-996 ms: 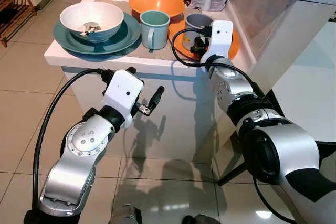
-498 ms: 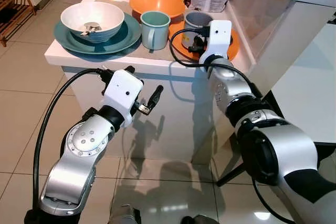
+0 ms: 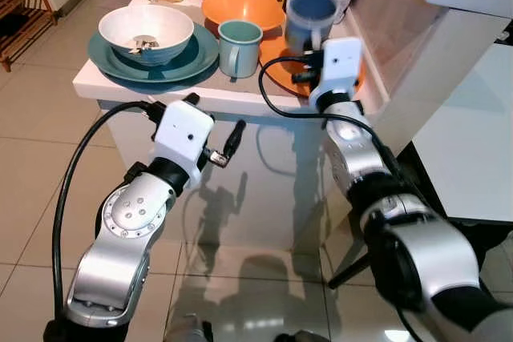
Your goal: Setting the table
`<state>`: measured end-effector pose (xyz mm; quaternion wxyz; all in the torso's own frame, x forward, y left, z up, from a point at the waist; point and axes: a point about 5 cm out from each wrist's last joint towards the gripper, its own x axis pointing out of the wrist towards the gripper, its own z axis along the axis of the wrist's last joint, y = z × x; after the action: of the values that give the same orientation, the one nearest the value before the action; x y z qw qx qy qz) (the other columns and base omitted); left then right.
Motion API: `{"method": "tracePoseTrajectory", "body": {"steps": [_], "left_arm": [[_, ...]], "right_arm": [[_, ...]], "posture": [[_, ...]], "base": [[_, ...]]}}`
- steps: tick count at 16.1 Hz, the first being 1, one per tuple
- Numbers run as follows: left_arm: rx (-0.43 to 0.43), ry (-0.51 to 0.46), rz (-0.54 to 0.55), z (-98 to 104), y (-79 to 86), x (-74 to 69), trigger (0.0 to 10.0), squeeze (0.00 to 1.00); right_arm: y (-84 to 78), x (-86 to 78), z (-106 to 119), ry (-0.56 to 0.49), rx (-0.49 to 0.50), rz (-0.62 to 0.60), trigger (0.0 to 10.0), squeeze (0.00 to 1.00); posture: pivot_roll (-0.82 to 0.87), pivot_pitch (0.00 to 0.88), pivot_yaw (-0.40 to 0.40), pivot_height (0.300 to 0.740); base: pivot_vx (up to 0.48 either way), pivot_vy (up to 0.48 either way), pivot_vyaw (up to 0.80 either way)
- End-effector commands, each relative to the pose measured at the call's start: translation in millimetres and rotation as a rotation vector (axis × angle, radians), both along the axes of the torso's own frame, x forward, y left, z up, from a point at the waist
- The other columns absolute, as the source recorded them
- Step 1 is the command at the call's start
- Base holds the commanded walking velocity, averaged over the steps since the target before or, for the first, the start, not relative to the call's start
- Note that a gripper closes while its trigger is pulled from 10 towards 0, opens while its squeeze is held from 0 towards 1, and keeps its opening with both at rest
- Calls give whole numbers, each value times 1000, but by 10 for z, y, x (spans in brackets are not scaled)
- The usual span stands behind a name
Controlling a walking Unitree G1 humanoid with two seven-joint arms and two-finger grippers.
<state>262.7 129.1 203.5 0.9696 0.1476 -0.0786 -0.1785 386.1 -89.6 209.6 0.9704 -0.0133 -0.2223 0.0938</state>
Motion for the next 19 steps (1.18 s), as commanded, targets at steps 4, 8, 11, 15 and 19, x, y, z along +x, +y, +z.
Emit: {"method": "tracePoseTrajectory", "body": {"steps": [4, 8, 11, 15, 19], "left_arm": [[-80, -24, 37, -7, -22, 1, 10000, 0], [-60, 27, 30, -190, 92, -140, 10000, 0], [-26, 50, 69, -268, 237, -189, 10000, 0], [-29, 81, 67, -310, 162, -132, 10000, 0], [-33, 97, 181, -297, 210, 29, 10000, 0]], "right_arm": [[-141, -551, 98, -345, -9, 110, 0, 0], [-308, -1236, -79, -314, -85, 201, 0, 0], [-592, -1564, -358, -87, -16, 182, 10000, 0], [-625, -1711, -477, 89, -72, 176, 10000, 0], [-561, -1529, -641, 246, -2, 97, 10000, 0]], "posture": [[172, 30, -129, 740], [115, 39, -98, 740], [107, 47, -92, 740], [81, 48, -61, 740], [85, 45, -69, 740]], "base": [[0, 0, 0], [0, 0, 0], [0, -266, 0], [0, -480, 0], [0, -480, 311]]}}
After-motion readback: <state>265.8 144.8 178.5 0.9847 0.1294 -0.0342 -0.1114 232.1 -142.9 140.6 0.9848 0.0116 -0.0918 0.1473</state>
